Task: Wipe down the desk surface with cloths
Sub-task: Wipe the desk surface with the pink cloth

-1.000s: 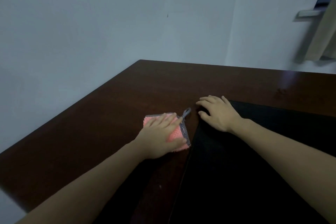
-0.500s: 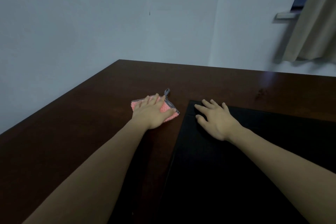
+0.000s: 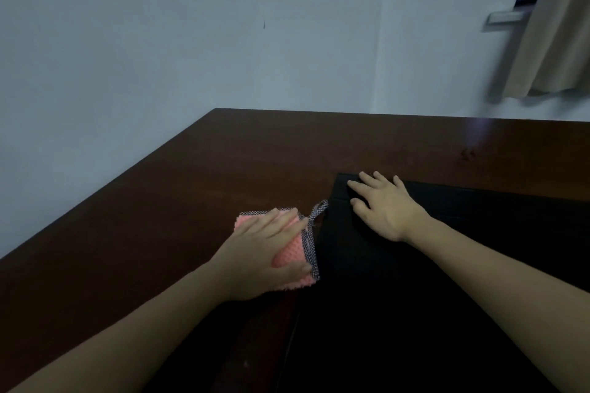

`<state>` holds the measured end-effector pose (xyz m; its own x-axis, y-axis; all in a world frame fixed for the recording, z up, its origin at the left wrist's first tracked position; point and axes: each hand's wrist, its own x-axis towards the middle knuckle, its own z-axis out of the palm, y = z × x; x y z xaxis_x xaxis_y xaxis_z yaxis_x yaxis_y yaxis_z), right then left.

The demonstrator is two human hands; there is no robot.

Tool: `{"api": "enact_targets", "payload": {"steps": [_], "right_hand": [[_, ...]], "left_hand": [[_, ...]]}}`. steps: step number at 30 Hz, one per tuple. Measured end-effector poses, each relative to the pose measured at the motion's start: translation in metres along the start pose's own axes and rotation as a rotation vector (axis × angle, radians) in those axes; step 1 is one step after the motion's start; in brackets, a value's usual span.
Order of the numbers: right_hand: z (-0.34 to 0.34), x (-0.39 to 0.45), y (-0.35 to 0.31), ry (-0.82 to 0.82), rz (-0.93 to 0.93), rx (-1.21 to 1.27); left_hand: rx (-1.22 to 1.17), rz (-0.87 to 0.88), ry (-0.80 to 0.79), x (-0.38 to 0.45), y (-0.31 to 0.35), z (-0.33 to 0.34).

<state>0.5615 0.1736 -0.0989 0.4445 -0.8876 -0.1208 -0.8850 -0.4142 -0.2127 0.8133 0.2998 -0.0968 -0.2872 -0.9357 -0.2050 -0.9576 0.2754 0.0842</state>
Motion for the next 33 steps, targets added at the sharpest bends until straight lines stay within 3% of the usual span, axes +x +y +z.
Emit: {"api": "enact_targets", "payload": {"steps": [10,13,21,27,33], "right_hand": [[0.002,0.004,0.001,0.026,0.001,0.023],[0.003,0.003,0.001,0.048,0.001,0.051],[-0.001,-0.007,0.002,0.124,-0.011,0.029],[-0.011,-0.025,0.034,0.032,-0.069,-0.108],[-0.008,-0.034,0.067,0.051,0.012,-0.018]], "left_hand": [[-0.074,-0.338,0.081,0.114,-0.001,-0.021],[-0.066,-0.32,0.073,0.113,0.013,-0.018],[0.01,0.01,0.054,0.013,0.042,0.007],[-0.023,-0.146,0.029,0.018,0.043,-0.002],[-0.056,-0.299,0.085,0.094,0.044,-0.011]]}}
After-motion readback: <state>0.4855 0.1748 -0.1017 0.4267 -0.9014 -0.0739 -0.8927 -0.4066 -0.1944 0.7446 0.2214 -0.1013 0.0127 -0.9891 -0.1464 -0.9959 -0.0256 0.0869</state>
